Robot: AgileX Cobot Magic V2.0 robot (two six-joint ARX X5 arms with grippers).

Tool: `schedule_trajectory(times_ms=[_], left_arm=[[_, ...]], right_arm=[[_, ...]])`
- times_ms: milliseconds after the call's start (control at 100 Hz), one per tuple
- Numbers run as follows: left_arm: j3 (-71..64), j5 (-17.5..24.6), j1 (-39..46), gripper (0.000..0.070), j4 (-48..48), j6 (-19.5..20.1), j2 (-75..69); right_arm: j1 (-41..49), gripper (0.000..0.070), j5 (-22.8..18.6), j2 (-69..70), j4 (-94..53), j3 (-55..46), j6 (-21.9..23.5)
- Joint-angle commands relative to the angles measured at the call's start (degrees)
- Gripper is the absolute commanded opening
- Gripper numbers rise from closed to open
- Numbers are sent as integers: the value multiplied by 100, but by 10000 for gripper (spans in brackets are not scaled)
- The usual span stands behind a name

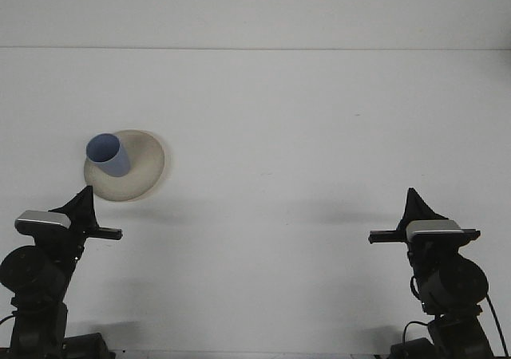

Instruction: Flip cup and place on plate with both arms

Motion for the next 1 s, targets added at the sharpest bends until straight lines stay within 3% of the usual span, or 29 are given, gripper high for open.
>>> schedule_trajectory(times_ms=[0, 750, 790, 890, 990], left_arm=[[76, -13, 7, 13, 39, -234, -11], [-7, -103, -83, 12, -81, -234, -236], [-162, -323, -199, 13, -46, -173, -354], [-942, -1327, -562, 13, 492, -129, -798], [-1746, -1421, -778, 13, 1019, -221, -1331]], right_arm=[[0, 0, -7, 2, 63, 20, 59], [0, 0, -7, 2, 63, 20, 59], [0, 0, -7, 2, 63, 20, 59], [0, 0, -13, 2, 63, 20, 59], [2, 0, -11, 2, 63, 20, 61]])
